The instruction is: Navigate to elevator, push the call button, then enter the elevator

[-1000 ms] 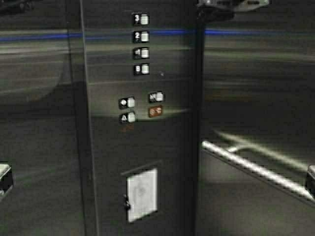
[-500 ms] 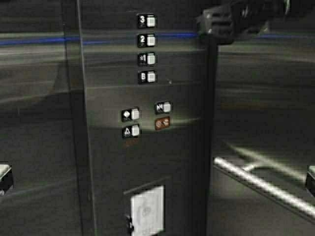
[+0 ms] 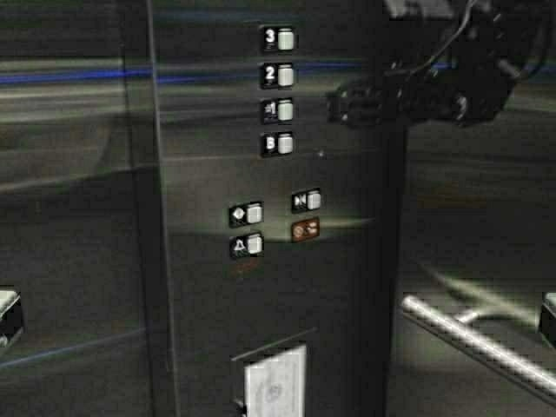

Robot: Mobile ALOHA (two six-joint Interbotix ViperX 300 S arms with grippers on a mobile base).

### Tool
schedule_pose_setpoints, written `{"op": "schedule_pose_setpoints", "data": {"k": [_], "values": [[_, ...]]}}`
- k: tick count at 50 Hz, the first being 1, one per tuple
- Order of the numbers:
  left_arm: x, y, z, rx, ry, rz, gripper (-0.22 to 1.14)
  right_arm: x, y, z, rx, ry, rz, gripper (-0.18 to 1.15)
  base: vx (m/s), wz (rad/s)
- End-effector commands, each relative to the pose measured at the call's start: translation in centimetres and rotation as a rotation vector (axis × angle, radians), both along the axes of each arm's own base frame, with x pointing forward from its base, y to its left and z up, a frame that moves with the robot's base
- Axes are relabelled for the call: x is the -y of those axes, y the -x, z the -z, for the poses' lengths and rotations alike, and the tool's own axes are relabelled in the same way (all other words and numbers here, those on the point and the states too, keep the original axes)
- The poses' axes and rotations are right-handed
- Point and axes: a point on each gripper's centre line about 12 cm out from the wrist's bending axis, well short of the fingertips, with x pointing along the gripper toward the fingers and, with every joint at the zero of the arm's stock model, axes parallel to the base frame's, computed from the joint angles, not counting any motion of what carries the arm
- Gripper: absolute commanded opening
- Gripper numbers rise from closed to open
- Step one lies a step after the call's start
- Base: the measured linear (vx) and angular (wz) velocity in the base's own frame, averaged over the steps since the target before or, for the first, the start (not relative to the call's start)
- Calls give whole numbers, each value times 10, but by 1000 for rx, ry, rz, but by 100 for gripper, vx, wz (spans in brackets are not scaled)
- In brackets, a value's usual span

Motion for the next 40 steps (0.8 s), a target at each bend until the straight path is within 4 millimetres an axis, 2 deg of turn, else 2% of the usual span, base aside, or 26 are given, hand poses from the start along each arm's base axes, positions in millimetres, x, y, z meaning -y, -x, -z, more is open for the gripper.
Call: {"op": "schedule_pose_setpoints", "data": {"k": [1, 21, 40], "values": [[0, -1, -4, 11, 2, -2, 3, -8, -15, -7, 47, -22, -4, 6, 6, 4], [0, -1, -2, 8, 1, -2, 2, -23, -50, -6, 98, -44, -4, 6, 4, 3], [0, -1, -2, 6, -1, -2, 3, -33, -67, 1, 115, -48, -26, 6, 2, 2]]}}
